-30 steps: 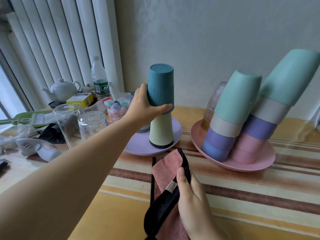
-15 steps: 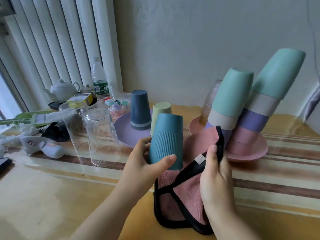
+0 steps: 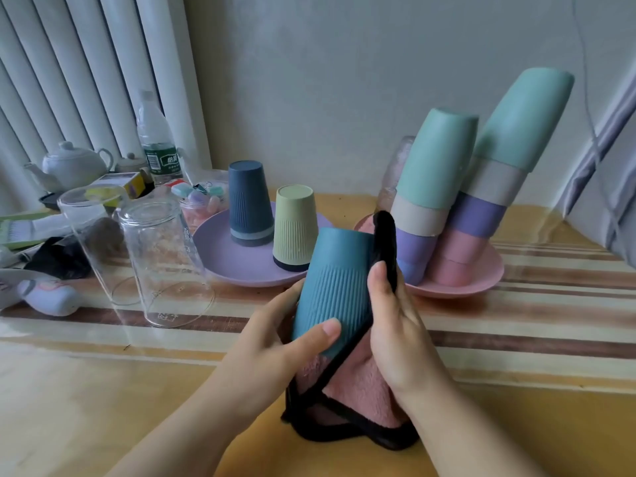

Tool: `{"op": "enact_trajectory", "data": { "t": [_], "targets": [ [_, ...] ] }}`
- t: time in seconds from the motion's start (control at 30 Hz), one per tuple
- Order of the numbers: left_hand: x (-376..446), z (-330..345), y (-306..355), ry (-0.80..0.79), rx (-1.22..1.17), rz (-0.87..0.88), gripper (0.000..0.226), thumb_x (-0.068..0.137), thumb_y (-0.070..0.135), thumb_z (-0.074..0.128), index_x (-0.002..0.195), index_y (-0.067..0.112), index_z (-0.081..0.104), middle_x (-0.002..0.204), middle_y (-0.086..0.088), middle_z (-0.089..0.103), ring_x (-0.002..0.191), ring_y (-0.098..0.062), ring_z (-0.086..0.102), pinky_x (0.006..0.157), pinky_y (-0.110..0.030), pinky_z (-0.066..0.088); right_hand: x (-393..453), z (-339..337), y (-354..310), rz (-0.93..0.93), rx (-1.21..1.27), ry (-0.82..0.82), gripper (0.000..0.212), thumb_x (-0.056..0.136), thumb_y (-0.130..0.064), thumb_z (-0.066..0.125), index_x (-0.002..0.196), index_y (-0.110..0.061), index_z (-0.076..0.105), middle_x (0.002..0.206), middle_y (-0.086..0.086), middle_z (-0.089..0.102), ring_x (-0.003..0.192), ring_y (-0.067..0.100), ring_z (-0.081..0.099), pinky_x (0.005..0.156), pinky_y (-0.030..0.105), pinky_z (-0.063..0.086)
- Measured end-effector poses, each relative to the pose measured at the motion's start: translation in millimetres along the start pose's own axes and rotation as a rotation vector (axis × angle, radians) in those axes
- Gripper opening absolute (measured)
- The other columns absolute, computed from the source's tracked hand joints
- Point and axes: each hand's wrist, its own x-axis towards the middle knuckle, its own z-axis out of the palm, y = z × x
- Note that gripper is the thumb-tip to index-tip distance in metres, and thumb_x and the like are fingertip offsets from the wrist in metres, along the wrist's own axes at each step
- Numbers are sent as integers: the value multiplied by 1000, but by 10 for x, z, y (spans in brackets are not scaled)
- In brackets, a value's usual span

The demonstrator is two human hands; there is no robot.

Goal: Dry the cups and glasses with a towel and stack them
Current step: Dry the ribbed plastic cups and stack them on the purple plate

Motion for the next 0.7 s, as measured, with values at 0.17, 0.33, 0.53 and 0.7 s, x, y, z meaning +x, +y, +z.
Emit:
{"op": "enact_trajectory", "data": {
  "t": [0.17, 0.33, 0.53, 0.7],
  "targets": [
    [20, -105, 10, 39, -142, 43, 56, 72, 35, 71, 125, 18, 61, 120, -2, 69, 114, -17, 64, 94, -26, 51, -85, 76, 125, 158, 33, -81, 54, 87, -61, 29, 133, -38, 45, 139, -28, 44, 130, -14, 33, 117, 28, 23],
    [80, -246, -15, 157, -227, 48, 58, 67, 44, 69, 120, 22, 61, 111, -4, 72, 106, -22, 67, 88, -34, 55, -190, 183, 199, 202, -97, -183, 49, 84, -70, 23, 126, -54, 43, 135, -42, 38, 131, -20, 24, 117, 25, 17],
    [131, -266, -29, 234, -133, 61, 44, 84, 48, 63, 124, 28, 60, 114, 1, 69, 114, -14, 62, 101, -37, 46, -195, 194, 109, 90, -83, -149, 42, 90, -56, 28, 131, -49, 38, 133, -47, 35, 129, -22, 25, 106, 3, 19],
    [107, -192, 14, 280, -62, 105, 40, 90, 53, 54, 125, 33, 55, 114, 18, 68, 114, -1, 60, 98, -27, 46, -189, 206, 135, -7, -219, -158, 46, 95, -49, 29, 141, -49, 26, 143, -39, 29, 136, -14, 21, 115, 20, 21]
  ]
}}
